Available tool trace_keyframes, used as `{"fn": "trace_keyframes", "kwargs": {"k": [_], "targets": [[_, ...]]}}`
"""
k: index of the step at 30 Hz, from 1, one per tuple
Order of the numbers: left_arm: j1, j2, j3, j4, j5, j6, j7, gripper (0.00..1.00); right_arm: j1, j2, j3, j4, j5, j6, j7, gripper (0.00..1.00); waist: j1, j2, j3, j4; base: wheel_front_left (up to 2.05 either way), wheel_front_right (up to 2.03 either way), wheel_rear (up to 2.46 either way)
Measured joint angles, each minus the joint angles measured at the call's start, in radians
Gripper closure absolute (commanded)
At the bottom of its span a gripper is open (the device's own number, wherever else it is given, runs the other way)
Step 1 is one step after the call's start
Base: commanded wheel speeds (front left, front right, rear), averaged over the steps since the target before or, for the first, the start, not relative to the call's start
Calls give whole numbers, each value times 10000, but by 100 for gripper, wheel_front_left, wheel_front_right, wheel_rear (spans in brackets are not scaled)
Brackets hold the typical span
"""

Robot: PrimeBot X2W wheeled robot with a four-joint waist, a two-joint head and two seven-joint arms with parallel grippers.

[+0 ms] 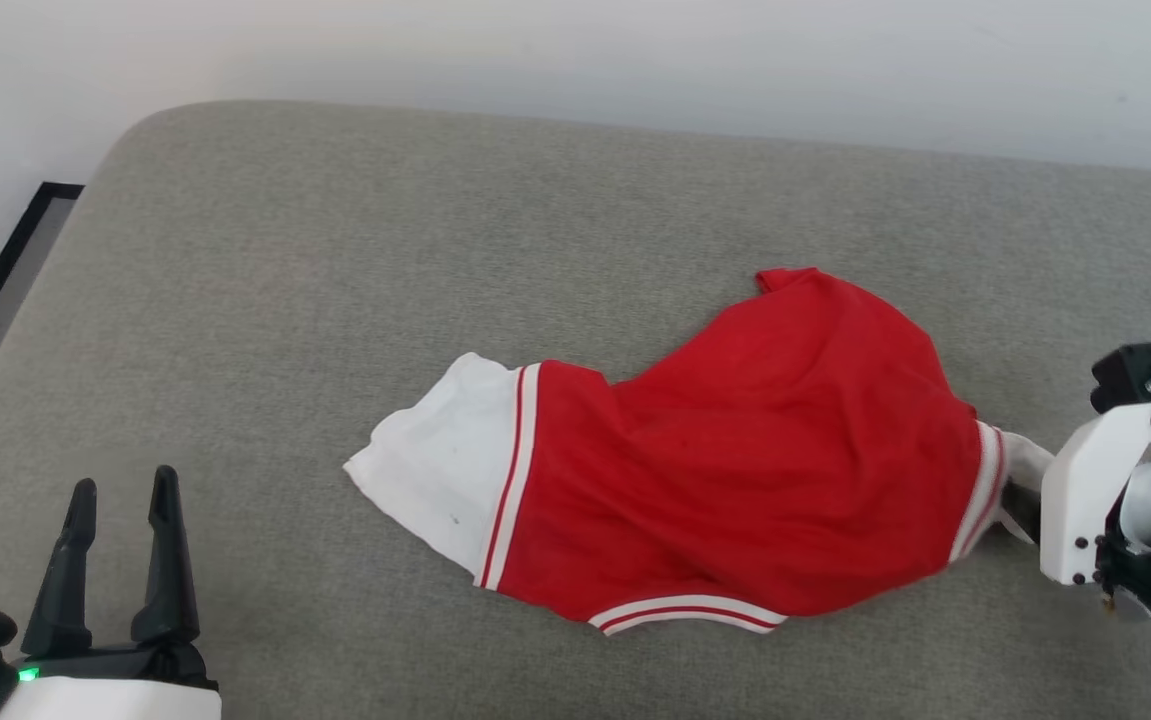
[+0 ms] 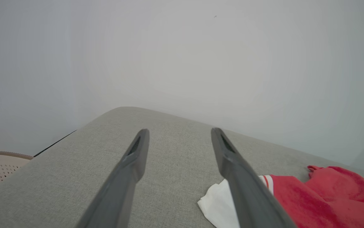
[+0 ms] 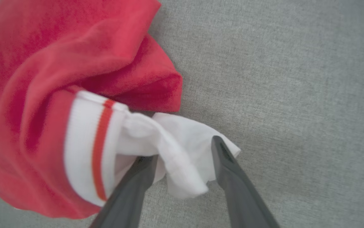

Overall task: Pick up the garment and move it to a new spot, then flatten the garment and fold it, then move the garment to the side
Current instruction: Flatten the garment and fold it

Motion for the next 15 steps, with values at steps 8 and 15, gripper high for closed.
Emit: {"fn": "trace_keyframes", "kwargs": {"k": [8, 15], "targets": [[-3, 704, -757, 422, -334, 0, 0, 0, 56, -71, -376, -1367, -161, 0, -727, 0, 0, 0, 62, -412, 0, 0, 0], [-390, 1570, -1517, 899, -922, 0, 286, 0, 528, 476, -949, -2913, -604, 0, -1181, 0, 0, 0, 184, -908, 0, 0, 0]]}}
